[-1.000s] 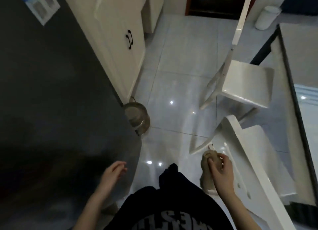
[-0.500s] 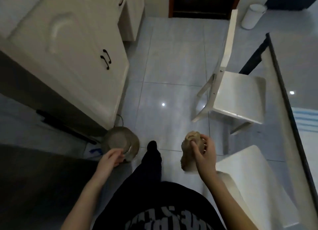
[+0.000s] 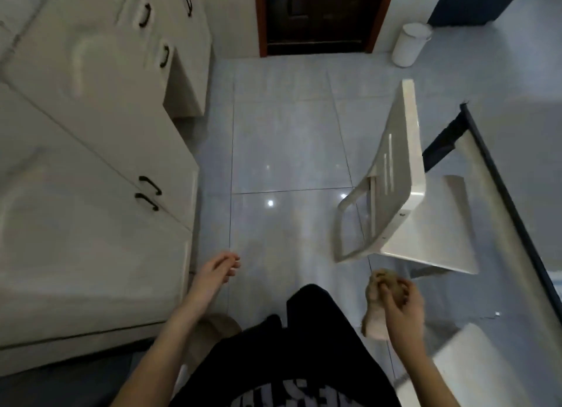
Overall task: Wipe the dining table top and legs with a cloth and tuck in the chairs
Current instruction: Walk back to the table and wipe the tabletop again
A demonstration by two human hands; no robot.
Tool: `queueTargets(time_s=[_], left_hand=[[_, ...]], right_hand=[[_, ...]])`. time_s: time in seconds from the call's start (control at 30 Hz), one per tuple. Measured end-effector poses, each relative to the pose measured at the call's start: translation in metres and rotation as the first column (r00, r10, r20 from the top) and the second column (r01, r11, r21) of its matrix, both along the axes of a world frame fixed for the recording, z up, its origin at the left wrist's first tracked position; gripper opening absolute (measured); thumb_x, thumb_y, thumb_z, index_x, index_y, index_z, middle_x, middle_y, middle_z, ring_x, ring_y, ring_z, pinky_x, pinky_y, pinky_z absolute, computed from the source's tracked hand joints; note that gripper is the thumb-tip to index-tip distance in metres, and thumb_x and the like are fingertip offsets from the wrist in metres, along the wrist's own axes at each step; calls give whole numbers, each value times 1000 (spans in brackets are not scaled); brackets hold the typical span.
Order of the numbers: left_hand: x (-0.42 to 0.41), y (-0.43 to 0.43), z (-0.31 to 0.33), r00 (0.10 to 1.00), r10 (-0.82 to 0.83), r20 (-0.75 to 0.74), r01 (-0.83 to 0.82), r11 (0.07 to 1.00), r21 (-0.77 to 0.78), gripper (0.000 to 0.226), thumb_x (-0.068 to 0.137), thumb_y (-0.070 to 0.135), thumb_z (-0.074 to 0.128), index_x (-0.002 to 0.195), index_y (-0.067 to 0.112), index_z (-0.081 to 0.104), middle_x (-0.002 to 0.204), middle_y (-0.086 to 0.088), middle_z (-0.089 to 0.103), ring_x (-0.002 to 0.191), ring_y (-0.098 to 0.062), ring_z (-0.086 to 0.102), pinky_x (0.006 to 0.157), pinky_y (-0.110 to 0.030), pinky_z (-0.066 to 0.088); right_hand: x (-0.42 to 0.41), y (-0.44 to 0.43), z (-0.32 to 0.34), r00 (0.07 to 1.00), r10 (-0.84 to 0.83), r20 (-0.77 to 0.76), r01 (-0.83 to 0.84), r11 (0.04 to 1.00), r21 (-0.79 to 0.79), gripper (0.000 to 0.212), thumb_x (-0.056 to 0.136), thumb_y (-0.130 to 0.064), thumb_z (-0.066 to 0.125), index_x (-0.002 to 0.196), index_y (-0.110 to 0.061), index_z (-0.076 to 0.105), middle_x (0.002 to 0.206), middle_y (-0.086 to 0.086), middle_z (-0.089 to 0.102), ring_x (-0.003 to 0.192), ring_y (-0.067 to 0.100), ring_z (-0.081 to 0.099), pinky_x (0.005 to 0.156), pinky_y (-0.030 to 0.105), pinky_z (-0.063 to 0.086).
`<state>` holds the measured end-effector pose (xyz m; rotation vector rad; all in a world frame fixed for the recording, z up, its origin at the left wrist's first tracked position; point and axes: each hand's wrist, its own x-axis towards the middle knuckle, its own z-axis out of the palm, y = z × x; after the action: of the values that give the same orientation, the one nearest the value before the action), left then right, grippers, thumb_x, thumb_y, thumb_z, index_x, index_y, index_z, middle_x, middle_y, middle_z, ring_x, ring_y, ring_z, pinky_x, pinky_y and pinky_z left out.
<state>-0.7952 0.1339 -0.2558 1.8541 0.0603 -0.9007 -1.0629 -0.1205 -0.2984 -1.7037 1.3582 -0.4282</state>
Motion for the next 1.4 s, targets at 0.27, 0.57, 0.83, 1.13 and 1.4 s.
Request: queueTargets(time_s=[0.27,0.57,0.83,1.13,1.4], left_hand=[[102,-35,-36,993,96,-66,-86,986,145,21,97,8,48,88,12,65,86,-12,66,74,-23,58,65,-28,45],[237,-107,-29,947,318,-38,-304,931,203,19,98,11,47,93,5,64,94,-18,66,90,-34,61,91,-46,45],[394,-241,-34,979,200,-26,-192,963,188,15,96,16,52,91,12,65,93,-13,67,83,-27,62,83,-37,47],[597,-471,-24,921,-387,40,378,914,150,19,96,11,50,88,17,66,87,-5,69,77,-18,63,67,-18,46],[669,-674,-24,705,-709,-5,704,700,120,18,93,9,53,87,18,67,86,-4,69,74,-15,62,62,-12,46]], right_hand=[[182,-101,-1,985,170,24,-171,984,40,37,88,-19,68,122,-10,54,113,5,57,103,20,54,89,35,43],[397,-224,36,941,320,113,-328,943,56,33,89,-20,66,119,-19,52,111,-1,54,101,13,53,72,6,36],[485,-327,10,985,160,66,-163,986,42,34,88,-21,69,118,-15,54,110,1,56,102,17,54,85,29,43],[531,-417,-11,954,-287,-91,293,954,61,37,87,-20,68,120,-10,54,114,12,59,106,27,55,94,43,44],[548,-490,-21,739,-666,-98,671,740,31,30,86,-30,70,110,-24,54,104,10,64,96,32,61,87,43,49]])
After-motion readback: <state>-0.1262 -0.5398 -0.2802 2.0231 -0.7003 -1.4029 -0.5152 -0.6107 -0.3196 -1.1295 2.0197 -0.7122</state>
